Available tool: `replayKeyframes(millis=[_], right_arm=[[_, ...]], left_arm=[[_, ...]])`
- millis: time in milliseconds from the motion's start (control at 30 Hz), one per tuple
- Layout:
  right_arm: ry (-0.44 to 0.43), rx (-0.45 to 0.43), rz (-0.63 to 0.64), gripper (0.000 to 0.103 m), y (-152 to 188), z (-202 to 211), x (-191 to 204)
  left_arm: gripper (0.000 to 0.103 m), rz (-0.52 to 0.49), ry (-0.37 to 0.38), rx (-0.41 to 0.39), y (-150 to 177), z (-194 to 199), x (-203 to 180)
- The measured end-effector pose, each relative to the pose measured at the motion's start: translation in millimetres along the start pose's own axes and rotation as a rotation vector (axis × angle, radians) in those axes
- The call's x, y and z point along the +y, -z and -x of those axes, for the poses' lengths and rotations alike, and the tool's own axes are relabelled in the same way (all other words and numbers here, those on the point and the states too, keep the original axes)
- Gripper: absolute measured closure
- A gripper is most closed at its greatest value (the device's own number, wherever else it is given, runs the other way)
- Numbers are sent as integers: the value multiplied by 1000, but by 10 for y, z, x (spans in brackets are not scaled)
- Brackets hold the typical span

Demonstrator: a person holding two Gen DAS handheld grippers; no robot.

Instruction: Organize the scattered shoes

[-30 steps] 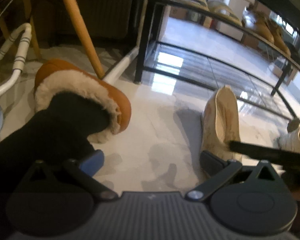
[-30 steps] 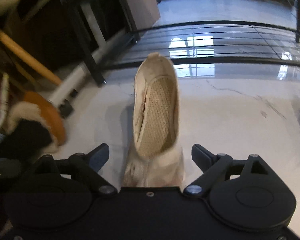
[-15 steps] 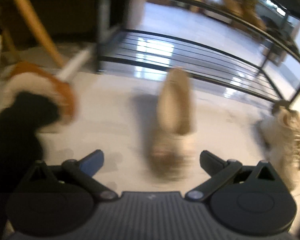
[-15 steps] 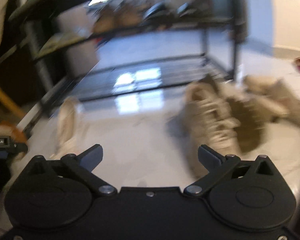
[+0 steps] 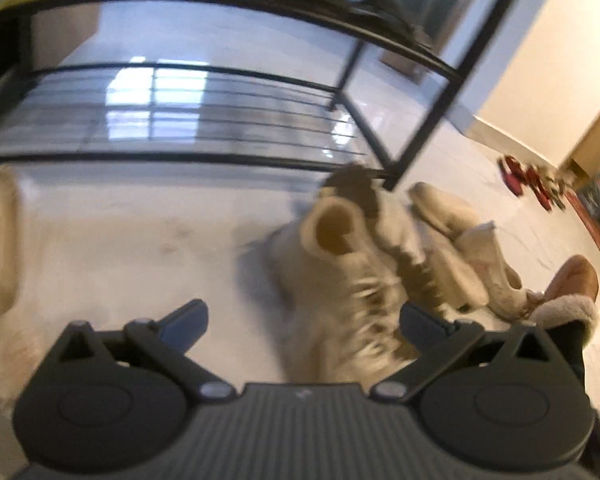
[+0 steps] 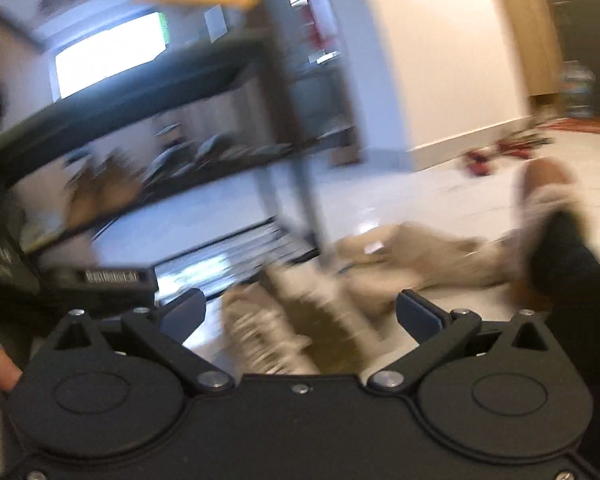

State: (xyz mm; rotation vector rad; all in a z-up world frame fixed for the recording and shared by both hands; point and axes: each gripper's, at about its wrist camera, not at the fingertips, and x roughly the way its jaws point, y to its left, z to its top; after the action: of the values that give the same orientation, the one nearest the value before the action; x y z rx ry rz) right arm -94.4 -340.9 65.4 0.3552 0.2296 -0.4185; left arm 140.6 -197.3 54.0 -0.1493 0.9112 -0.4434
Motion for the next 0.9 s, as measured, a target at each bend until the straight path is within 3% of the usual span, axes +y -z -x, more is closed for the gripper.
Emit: replayKeyframes(millis=[100, 233, 467, 600, 733, 900], right_arm=[[90, -51, -80, 0, -123, 61, -247], [158, -46, -271, 0, -221, 34, -658], [159, 25, -393, 0, -176, -146, -963], [131, 54, -433, 0, -147, -165, -995], [113, 90, -440, 0, -90, -185, -1008], [112, 125, -478, 0, -59, -182, -1034]], left_arm=[[1, -44, 39, 15, -184, -359, -444], [1, -89, 71, 13, -357, -849, -1066], [1, -138, 44, 93, -517, -1904, -2021], [1, -184, -64, 103, -474, -2333, -2280], [1, -197, -52, 124, -444, -2617, -2418], [3, -255, -97, 117, -430, -2697, -2516]])
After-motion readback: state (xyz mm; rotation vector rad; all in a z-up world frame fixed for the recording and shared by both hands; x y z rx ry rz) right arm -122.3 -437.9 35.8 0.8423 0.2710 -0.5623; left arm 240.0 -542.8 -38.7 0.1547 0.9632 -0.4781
